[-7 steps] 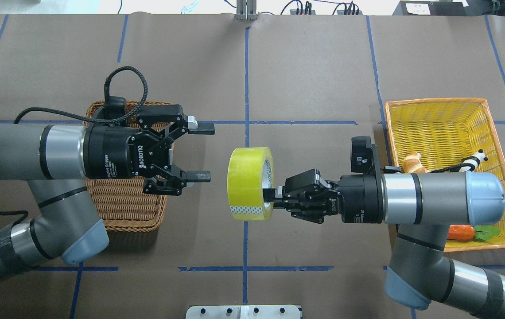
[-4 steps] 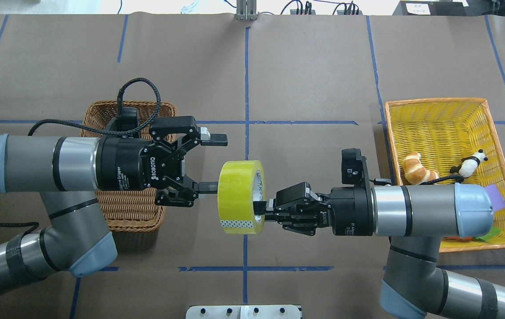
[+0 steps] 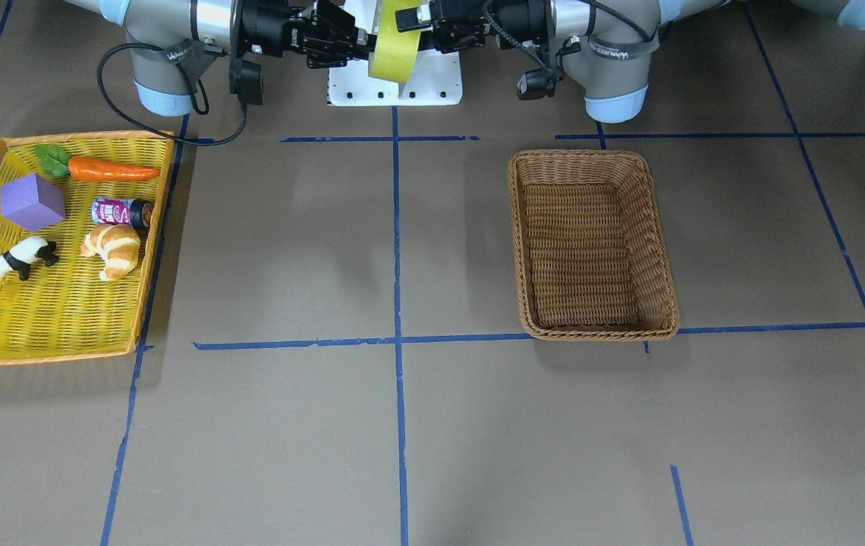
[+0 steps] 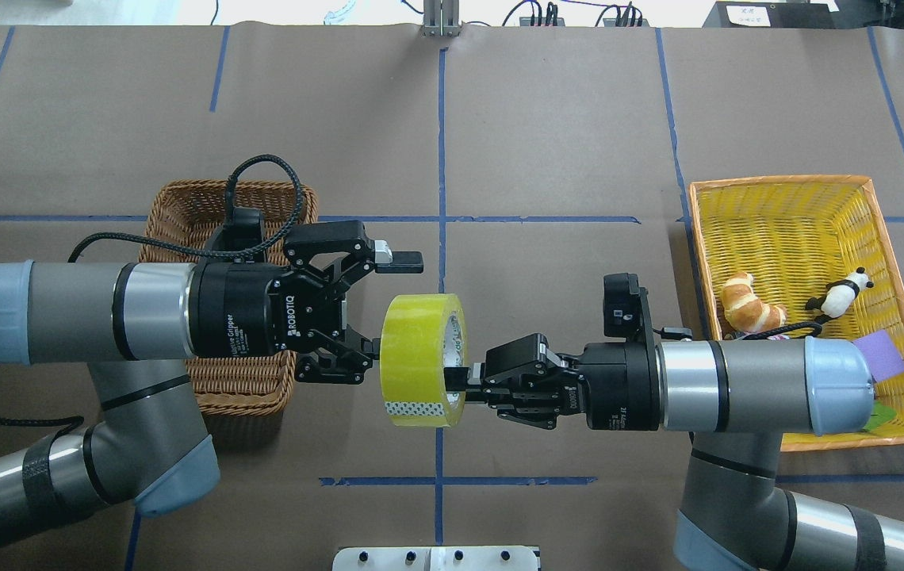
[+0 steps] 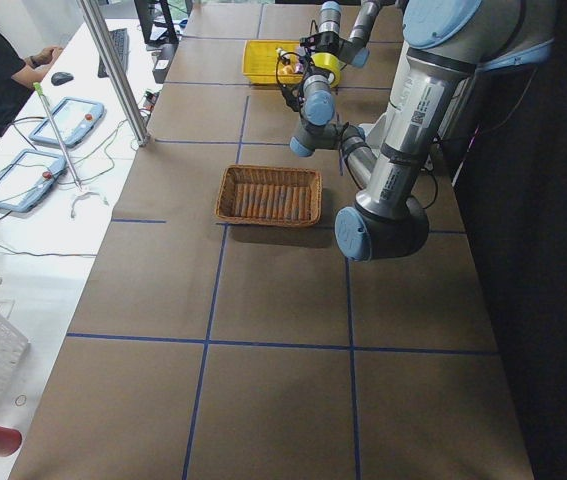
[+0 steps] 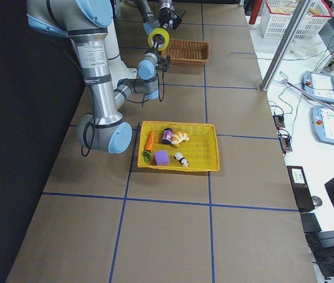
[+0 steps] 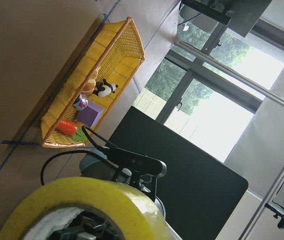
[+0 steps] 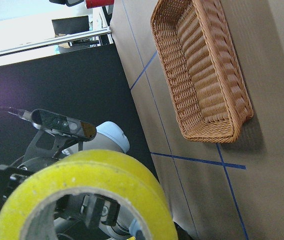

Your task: Move tape to another basket

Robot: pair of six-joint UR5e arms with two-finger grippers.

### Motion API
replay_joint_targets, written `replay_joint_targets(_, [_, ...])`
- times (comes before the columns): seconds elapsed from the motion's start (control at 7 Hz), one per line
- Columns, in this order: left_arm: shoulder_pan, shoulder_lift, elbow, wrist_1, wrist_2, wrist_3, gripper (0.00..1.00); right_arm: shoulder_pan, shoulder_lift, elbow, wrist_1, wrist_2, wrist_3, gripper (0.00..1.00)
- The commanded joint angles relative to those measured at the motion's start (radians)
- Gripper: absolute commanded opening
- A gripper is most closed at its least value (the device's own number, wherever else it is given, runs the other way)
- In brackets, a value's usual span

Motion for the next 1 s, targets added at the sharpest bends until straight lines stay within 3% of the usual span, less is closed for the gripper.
replay_joint_targets(0.0, [0.002,-0.001,0.000,0.000,0.002,0.004,0.89,0.000,0.003,0.000,0.002,0.000,-0.002,0.02])
replay_joint_targets(0.14, [0.002,-0.001,0.001,0.000,0.002,0.002,0.50,0.002,0.003,0.000,0.002,0.000,-0.003,0.05])
replay_joint_targets(0.29, [0.002,0.005,0.001,-0.002,0.000,0.007,0.18,0.002,0.002,0.001,0.002,0.000,-0.006,0.13])
replay_joint_targets(0.43, [0.002,0.010,0.001,-0.008,0.000,0.008,0.01,0.002,0.003,0.001,0.003,0.000,-0.006,0.38])
replay_joint_targets(0.57, [0.002,0.011,0.001,-0.011,0.000,0.010,0.01,0.003,0.002,0.001,0.002,0.000,-0.006,0.98])
replay_joint_targets(0.86, [0.002,0.013,0.001,-0.012,-0.001,0.010,0.00,0.003,0.002,0.001,0.015,-0.006,-0.006,0.99])
